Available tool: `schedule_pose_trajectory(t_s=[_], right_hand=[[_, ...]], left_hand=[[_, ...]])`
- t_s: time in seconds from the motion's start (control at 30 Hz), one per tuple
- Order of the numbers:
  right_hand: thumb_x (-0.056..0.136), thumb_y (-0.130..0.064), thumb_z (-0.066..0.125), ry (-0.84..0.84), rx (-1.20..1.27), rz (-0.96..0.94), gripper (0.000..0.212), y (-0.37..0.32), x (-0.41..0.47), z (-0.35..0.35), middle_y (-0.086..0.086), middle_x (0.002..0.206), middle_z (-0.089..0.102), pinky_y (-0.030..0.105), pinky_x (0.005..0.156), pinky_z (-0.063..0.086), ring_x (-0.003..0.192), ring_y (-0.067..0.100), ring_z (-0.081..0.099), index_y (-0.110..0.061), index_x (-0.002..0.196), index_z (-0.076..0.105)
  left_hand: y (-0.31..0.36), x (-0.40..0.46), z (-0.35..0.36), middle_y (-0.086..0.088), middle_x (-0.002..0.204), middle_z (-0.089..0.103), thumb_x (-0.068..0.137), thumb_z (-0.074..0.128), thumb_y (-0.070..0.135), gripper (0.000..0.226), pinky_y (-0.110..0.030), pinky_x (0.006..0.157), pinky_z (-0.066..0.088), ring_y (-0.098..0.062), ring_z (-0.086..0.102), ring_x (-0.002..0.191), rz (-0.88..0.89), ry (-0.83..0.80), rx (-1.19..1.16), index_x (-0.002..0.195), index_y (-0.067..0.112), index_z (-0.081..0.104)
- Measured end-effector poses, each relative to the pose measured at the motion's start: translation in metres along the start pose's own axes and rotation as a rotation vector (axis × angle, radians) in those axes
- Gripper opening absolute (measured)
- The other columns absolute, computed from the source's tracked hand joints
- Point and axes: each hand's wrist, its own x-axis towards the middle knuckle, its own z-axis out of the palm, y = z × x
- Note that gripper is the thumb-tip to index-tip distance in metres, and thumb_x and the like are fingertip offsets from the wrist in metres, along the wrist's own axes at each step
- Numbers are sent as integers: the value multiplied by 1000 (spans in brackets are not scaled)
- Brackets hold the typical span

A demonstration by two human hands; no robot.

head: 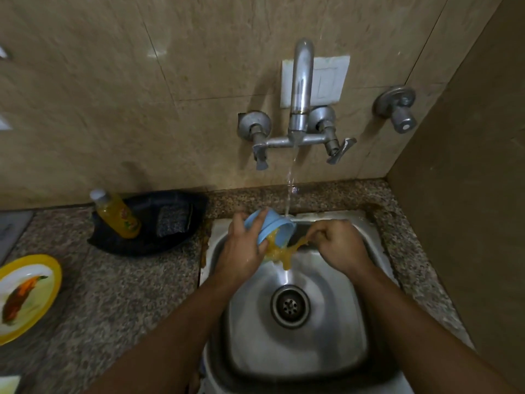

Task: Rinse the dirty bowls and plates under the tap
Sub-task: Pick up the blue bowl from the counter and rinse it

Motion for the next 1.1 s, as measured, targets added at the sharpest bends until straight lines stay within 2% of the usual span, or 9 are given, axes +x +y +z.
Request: schedule_pose_trajectory(t_s=[0.13, 0.27, 0.37, 0.5, 0.67, 0.77, 0.87, 1.0, 1.1], right_hand=[[85, -14, 55, -31, 30, 49, 23, -4, -9, 11, -11, 87, 74, 31, 83, 52, 84, 9, 66, -26, 82, 75], [87, -14, 54, -20, -19, 51, 23, -5, -17, 15, -12, 89, 72, 30, 84, 52, 84, 7, 64, -27, 87, 74], [87, -15, 55, -20, -51, 56, 22, -4, -20, 13, -11, 86, 71, 28, 81, 52, 80, 7, 64, -28, 85, 73], [84, -16, 56, -23, -73, 46, 19, -6, -24, 17, -8, 83, 73, 30, 78, 54, 78, 11, 66, -26, 84, 73], [83, -26, 46, -89, -88, -159, 36, -25, -19, 31, 3, 107, 71, 33, 83, 52, 96, 23, 66, -18, 109, 70], [93, -31, 41, -217, -265, -172, 42, -38, 3, 43, 11, 122, 62, 34, 85, 48, 109, 28, 60, -12, 128, 53], [98, -41, 28, -314, -157, -216, 54, -50, 11, 52, 8, 147, 44, 36, 99, 43, 129, 25, 47, -20, 147, 32], [97, -40, 31, -364, -327, -465, 47, -30, 7, 38, 1, 143, 49, 34, 99, 42, 123, 22, 54, -21, 138, 46], [95, -48, 29, -282, -532, -323, 62, -12, 22, 29, 12, 150, 41, 35, 116, 20, 137, 25, 38, -12, 145, 39]], left_hand=[[-2, -16, 9, -18, 128, 40, 87, 63, 38, 70, -41, 91, 48, -34, 49, 111, 99, 57, 265, 149, 25, 35], [-6, -24, 16, -19, 121, 46, 81, 48, 53, 66, -40, 78, 53, -32, 56, 96, 244, 162, 463, 141, 27, 40], [-5, -27, 15, -19, 122, 48, 77, 64, 49, 73, -41, 80, 52, -33, 57, 98, 297, 174, 493, 142, 27, 40], [2, -15, 14, -10, 131, 42, 93, 56, 35, 52, -31, 90, 44, -23, 51, 108, -90, 74, 44, 144, 29, 45], [5, 14, 19, 0, 104, 73, 98, 46, 49, 38, -29, 79, 54, -16, 68, 95, -528, 79, -732, 113, 23, 69], [15, 26, 21, 2, 107, 74, 96, 46, 56, 43, -37, 90, 55, -14, 69, 99, -504, -80, -809, 114, 24, 70], [18, 39, 17, -1, 105, 75, 93, 47, 58, 47, -45, 96, 53, -18, 70, 101, -517, -67, -890, 112, 22, 71], [14, 45, 8, -6, 99, 76, 99, 49, 42, 35, -40, 87, 57, -22, 72, 94, -467, -28, -982, 107, 16, 71], [22, 42, 16, -9, 94, 75, 102, 47, 33, 29, -31, 74, 56, -20, 70, 84, -433, -8, -983, 101, 15, 70]])
